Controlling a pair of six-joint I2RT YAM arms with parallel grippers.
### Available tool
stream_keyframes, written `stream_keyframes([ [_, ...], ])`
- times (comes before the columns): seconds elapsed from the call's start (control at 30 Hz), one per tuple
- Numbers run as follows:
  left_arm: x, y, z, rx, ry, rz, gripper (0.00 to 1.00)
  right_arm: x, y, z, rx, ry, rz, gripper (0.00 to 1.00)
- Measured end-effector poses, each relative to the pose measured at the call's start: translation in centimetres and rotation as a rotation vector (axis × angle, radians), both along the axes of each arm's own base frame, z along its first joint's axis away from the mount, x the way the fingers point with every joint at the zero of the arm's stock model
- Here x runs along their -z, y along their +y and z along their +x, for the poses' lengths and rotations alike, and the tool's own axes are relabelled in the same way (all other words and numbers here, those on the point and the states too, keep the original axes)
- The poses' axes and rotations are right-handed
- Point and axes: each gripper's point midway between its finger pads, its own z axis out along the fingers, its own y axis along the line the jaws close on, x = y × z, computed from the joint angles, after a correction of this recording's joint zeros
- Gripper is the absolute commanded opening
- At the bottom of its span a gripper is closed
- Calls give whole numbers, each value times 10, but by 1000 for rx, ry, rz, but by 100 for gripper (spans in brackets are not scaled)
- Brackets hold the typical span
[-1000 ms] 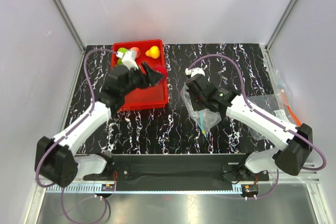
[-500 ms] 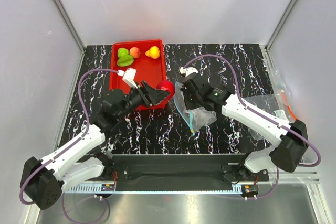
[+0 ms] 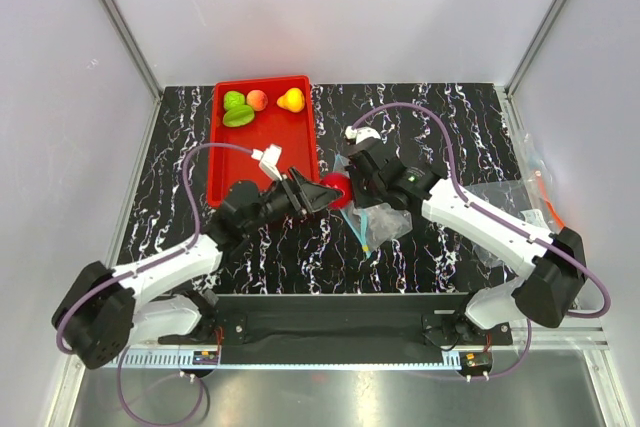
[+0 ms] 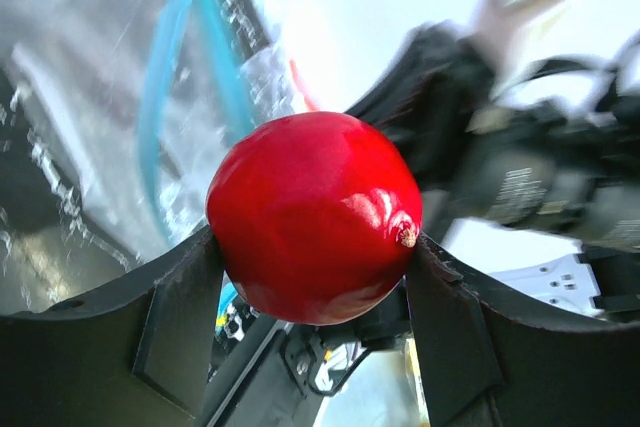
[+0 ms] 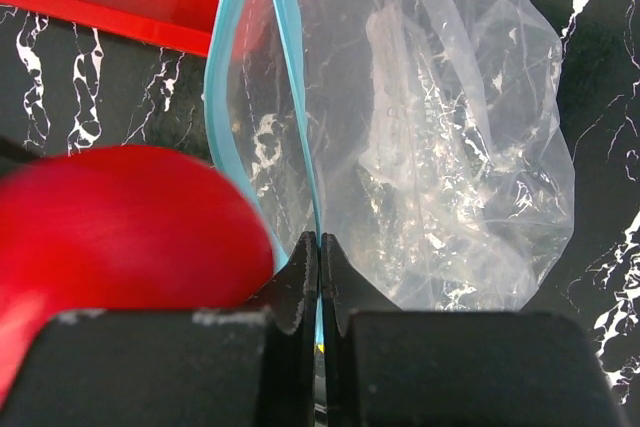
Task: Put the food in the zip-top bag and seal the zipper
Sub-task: Place the fake fruit in the zipper food storage bag.
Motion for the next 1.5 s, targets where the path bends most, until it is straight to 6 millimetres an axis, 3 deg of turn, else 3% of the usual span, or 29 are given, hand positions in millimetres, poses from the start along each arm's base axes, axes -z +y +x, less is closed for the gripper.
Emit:
stream_keyframes([
  [0.17,40,-8,0,9,100,14,14,0,-3,2,23,-6,-6,0],
  [0.37,66,-16,0,-12,137,110,15,-1,-10,1,44,-5,-25,0],
  [0.77,68,-40,18,-87,42,384,21,-23,-18,-8,52,-14,22,0],
  [0.87,74,-52,12,-59,32,418,29,-33,-13,-9,49,-26,63,0],
  [0.9,76,-54,10,-53,30,428,41,-36,-13,-9,48,-31,73,0],
  [1.0,73,-59,7,-38,20,428,61,-41,-13,-10,53,-40,91,0],
  [1.03,71,-60,7,-36,14,422,75,-43,-13,-10,56,-45,99,0],
  [1.13,68,-62,7,-30,4,414,91,-49,-15,-11,70,-60,122,0],
  [1.23,67,-64,5,-12,2,413,99,-52,-21,-13,91,-76,130,0],
  [1.5,34,-57,1,29,-73,503,98,-41,-38,-11,156,-65,106,0],
])
